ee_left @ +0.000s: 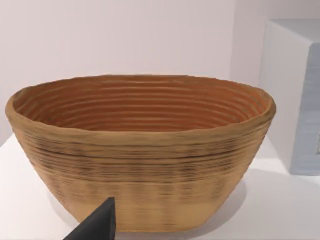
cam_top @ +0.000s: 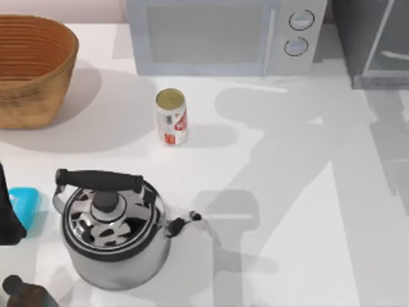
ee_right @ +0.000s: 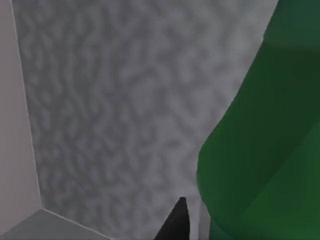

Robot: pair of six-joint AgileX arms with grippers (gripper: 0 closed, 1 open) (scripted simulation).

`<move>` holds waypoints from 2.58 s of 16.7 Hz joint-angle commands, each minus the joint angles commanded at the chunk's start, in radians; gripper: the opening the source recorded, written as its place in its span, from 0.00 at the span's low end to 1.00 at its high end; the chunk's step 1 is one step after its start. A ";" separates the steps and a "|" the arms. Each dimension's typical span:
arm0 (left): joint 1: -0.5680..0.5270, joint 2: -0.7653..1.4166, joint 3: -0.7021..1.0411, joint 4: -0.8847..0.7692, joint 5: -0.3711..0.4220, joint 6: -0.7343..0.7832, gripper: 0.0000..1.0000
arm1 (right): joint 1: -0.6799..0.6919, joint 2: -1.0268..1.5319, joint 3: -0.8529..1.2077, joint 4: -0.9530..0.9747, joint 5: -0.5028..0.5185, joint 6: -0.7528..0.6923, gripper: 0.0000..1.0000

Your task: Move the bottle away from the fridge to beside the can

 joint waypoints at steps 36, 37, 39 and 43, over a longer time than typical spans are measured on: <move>0.000 0.000 0.000 0.000 0.000 0.000 1.00 | 0.600 -0.215 -0.699 0.421 -0.379 0.049 0.00; 0.000 0.000 0.000 0.000 0.000 0.000 1.00 | 0.628 -0.207 -0.699 0.426 -0.404 0.052 0.00; 0.000 0.000 0.000 0.000 0.000 0.000 1.00 | 0.651 -0.201 -0.699 0.430 -0.426 0.055 0.00; 0.000 0.000 0.000 0.000 0.000 0.000 1.00 | 0.649 -0.204 -0.702 0.428 -0.427 0.057 0.00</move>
